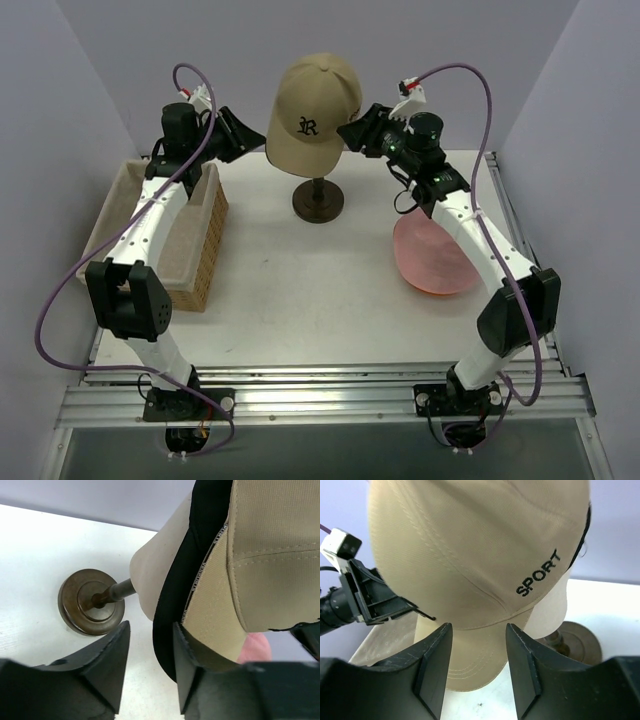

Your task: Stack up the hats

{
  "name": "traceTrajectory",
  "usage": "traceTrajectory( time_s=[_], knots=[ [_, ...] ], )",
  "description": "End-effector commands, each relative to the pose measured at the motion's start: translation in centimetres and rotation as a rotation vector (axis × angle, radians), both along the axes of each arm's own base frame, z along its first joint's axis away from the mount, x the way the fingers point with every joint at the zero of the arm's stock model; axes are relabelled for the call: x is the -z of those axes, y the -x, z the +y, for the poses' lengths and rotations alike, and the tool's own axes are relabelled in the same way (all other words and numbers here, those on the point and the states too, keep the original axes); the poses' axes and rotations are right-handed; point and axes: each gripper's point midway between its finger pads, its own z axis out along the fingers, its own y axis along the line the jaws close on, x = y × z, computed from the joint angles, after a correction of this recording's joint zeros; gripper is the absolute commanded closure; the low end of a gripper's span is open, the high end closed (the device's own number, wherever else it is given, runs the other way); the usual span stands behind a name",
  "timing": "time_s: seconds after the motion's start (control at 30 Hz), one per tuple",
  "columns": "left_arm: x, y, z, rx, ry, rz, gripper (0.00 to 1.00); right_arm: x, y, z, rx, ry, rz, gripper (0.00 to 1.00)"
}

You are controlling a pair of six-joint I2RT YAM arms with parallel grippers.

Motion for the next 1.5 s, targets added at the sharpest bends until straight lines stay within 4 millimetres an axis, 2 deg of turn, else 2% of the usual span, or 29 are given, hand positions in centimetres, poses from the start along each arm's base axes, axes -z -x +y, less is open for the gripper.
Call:
traceTrajectory(
  time_s=[0.0, 0.1, 0.13, 0.17, 0.2, 0.23, 0.37, 0.47, 0.53, 0.67, 0.77, 0.87, 0.9, 0.93, 1.03, 1.2, 1.23, 1.3, 1.33, 1.47],
  knots=[
    [-5.3, 1.1, 0.1, 0.022, -0.009, -0.145, 0.5, -7.1, 1.6, -2.8, 0.085, -0.005, -0.167, 0.57],
    [-6.9, 1.7, -0.7, 0.083, 0.008, -0.216, 0.42, -8.3, 1.1, -4.4, 0.105, -0.024, -0.192, 0.55],
    [-7.1, 1.8, -0.9, 0.101, 0.012, -0.224, 0.41, -9.3, 1.0, -4.7, 0.103, -0.034, -0.21, 0.55],
    [-7.2, 1.8, -1.3, 0.127, 0.017, -0.231, 0.39, -9.5, 0.3, -5.2, 0.107, -0.041, -0.217, 0.55],
    [-7.4, 1.8, -1.4, 0.141, 0.018, -0.249, 0.39, -9.7, 0.2, -5.0, 0.081, -0.043, -0.224, 0.55],
    [-7.4, 1.7, -1.6, 0.153, 0.022, -0.254, 0.38, -10.9, 0.1, -5.1, 0.079, -0.054, -0.246, 0.55],
    [-7.0, 1.4, -2.3, 0.204, 0.036, -0.268, 0.35, -11.1, -2.0, -5.5, 0.093, -0.053, -0.253, 0.55],
    [-7.4, 1.4, -2.0, 0.186, 0.03, -0.285, 0.35, -10.9, -3.3, -5.7, 0.092, -0.04, -0.25, 0.55],
    [-7.4, 1.2, -1.6, 0.153, 0.016, -0.293, 0.34, -10.7, -3.5, -5.4, 0.074, -0.037, -0.246, 0.55],
    [-9.6, 1.8, -1.5, 0.141, 0.031, -0.369, 0.31, -10.6, -3.7, -4.6, 0.035, -0.042, -0.26, 0.55],
    [-9.7, 1.9, -2.0, 0.156, 0.036, -0.373, 0.29, -10.6, -3.5, -4.2, 0.013, -0.046, -0.267, 0.55],
    [-8.6, 1.4, -2.2, 0.163, 0.027, -0.357, 0.29, -10.5, -2.8, -4.0, 0.007, -0.049, -0.272, 0.55],
    [-8.3, 1.2, -2.2, 0.162, 0.025, -0.35, 0.29, -9.9, -2.7, -3.8, 0.006, -0.046, -0.263, 0.55],
    [-7.9, 1.0, -2.2, 0.161, 0.024, -0.343, 0.29, -10.5, -2.2, -4.0, 0.006, -0.05, -0.279, 0.55],
    [-6.4, 0.4, -2.7, 0.181, 0.032, -0.321, 0.3, -10.3, -1.8, -4.1, 0.009, -0.046, -0.282, 0.55],
    [-5.7, -0.4, -3.5, 0.2, 0.067, -0.308, 0.38, -9.8, -1.8, -4.0, 0.006, -0.034, -0.275, 0.55],
    [-4.5, -0.9, -3.7, 0.202, 0.059, -0.272, 0.39, -9.6, -1.7, -4.0, 0.004, -0.03, -0.271, 0.55],
    [-4.4, -1.7, -3.6, 0.183, 0.029, -0.27, 0.41, -9.3, -1.6, -3.9, 0.003, -0.025, -0.264, 0.55],
    [-2.7, -1.9, -3.6, 0.171, 0.001, -0.208, 0.42, -9.4, -1.4, -4.0, 0.01, -0.024, -0.269, 0.55],
    [-1.8, -2.7, -3.9, 0.151, -0.033, -0.214, 0.42, -9.3, -1.2, -4.1, 0.016, -0.008, -0.272, 0.55]
  ],
)
